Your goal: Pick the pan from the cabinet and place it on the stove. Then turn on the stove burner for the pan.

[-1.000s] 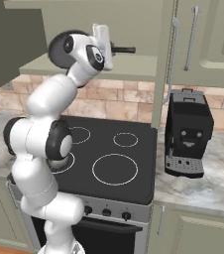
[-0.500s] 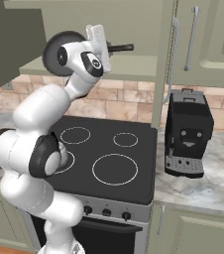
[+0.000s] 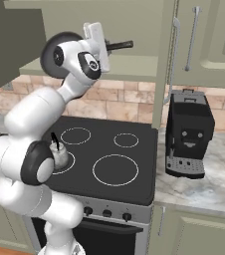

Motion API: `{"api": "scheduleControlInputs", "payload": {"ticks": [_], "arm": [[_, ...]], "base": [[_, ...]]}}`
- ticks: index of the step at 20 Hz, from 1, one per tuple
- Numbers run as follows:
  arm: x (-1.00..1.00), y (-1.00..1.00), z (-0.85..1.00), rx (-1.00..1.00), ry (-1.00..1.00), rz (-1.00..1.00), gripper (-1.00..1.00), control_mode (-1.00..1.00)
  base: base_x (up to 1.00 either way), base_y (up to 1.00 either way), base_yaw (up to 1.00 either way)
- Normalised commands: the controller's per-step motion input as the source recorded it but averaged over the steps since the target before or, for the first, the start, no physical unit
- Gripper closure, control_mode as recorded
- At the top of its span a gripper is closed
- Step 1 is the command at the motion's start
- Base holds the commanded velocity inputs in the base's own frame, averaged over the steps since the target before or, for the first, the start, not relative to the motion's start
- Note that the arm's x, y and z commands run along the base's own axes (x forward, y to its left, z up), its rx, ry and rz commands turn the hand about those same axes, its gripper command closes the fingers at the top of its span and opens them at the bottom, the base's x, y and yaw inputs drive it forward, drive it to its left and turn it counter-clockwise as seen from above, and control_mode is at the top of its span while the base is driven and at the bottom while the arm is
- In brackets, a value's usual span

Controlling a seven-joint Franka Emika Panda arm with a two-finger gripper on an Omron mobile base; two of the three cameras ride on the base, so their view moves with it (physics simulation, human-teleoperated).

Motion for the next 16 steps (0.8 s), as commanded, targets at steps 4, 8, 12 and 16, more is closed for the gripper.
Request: {"api": "scheduleControlInputs", "payload": {"ticks": [4,8,12,16], "arm": [[-0.23,0.0,0.03,0.01,-0.01,0.0,1.0,-1.0],[-0.29,0.0,0.02,0.01,0.0,0.0,1.0,-1.0],[-0.35,0.0,0.0,0.0,0.0,0.0,1.0,-1.0],[-0.42,0.0,0.0,0.01,0.0,0.0,1.0,-1.0]], "base": [[0.0,0.0,0.0],[0.0,0.0,0.0],[0.0,0.0,0.0],[0.0,0.0,0.0]]}}
